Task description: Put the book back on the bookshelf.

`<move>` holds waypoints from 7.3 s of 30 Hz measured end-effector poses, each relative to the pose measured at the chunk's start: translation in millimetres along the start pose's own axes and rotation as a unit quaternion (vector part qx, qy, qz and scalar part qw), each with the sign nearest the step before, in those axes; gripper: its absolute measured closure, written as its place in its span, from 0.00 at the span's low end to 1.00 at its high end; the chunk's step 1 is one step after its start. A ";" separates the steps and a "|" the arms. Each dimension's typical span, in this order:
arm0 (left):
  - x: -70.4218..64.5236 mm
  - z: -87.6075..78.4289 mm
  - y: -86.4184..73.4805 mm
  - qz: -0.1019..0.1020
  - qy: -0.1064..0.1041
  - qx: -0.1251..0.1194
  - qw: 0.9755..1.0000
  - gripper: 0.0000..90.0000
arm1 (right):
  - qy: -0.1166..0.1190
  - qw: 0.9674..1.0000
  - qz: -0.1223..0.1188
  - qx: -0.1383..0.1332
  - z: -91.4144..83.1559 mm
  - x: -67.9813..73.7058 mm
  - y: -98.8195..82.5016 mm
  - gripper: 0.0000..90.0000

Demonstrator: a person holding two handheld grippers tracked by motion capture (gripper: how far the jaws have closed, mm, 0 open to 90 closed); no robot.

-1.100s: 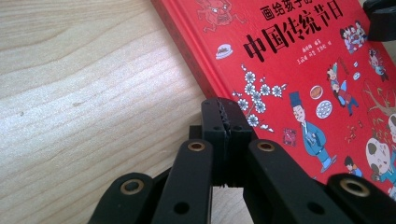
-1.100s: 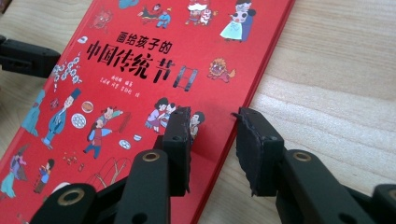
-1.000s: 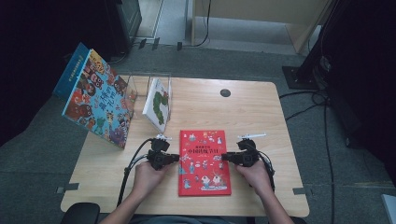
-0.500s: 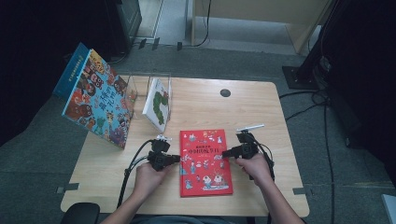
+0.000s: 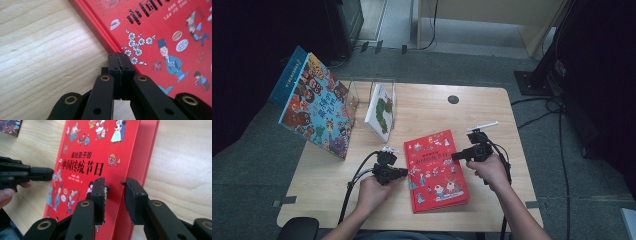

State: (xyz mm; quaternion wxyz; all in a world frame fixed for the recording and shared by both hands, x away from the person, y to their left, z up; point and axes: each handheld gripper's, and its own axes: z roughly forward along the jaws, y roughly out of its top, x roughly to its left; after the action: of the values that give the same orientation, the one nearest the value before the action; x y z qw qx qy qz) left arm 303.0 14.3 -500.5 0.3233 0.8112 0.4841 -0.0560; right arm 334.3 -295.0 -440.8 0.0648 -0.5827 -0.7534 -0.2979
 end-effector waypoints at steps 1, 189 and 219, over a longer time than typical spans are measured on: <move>-1.7 0.4 -0.3 0.002 -0.002 0.001 1.000 1.00 | 0.000 1.000 -0.002 -0.001 -2.8 2.6 2.3 0.78; -39.4 -144.6 153.2 0.262 -0.018 0.093 0.960 0.78 | 0.099 0.946 -0.270 -0.152 -9.3 48.7 30.0 0.60; -29.6 -159.2 167.8 0.217 -0.021 0.137 0.966 0.89 | 0.015 0.956 -0.256 -0.140 7.8 10.1 2.5 0.53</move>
State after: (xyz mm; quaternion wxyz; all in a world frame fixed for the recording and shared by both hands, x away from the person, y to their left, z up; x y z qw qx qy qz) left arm 390.0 30.2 -284.8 0.2231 0.9321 0.2772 -0.0675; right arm 335.3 -282.1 -441.7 -0.0849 -0.3695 -0.8266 -0.4158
